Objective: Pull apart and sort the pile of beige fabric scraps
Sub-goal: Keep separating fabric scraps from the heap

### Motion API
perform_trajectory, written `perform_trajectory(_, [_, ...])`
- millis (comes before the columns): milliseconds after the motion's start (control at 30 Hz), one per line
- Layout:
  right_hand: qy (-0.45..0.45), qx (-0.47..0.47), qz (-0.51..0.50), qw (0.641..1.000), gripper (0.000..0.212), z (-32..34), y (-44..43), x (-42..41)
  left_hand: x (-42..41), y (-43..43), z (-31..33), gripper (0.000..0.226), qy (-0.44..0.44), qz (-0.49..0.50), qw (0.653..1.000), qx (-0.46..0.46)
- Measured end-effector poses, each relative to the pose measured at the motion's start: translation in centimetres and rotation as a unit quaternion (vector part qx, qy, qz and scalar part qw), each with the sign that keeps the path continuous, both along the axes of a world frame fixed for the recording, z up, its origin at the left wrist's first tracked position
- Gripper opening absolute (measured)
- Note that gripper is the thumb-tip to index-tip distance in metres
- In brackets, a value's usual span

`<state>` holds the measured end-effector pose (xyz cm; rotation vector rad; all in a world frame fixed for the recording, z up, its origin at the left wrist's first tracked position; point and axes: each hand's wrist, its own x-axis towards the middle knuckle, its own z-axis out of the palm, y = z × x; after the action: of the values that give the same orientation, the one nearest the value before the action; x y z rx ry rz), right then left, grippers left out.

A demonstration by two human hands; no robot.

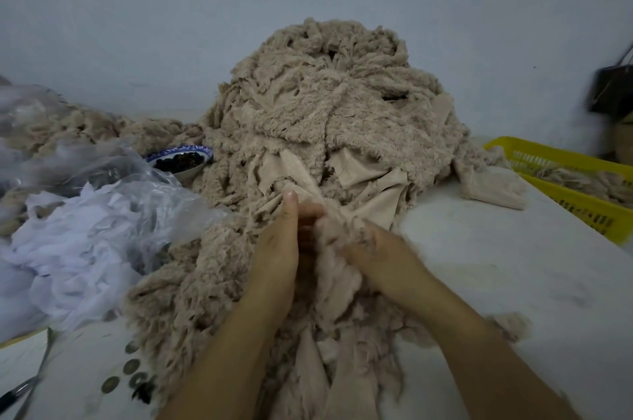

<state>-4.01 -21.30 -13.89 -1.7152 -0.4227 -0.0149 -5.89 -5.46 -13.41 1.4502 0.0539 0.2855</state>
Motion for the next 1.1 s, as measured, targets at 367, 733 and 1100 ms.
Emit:
perform_trajectory(367, [-0.004,-0.073,-0.171,0.983,0.014,-2.0,-0.8,1.6,1.1,0.0,-1.9,0.026,0.017,0.021,0.872,0.488])
perform_trajectory(733, [0.103,0.106,-0.223,0.963,0.027,-1.5,-0.9,1.7,-0.9,-1.1,0.1,0.032,0.004,-0.112,0.991,0.074])
perform_trajectory(1100, [0.245,0.363,-0.176,0.882,0.046,-1.3,-2.4,2.9,-1.0,-1.1,-0.3,0.037,0.037,-0.205,0.964,0.166])
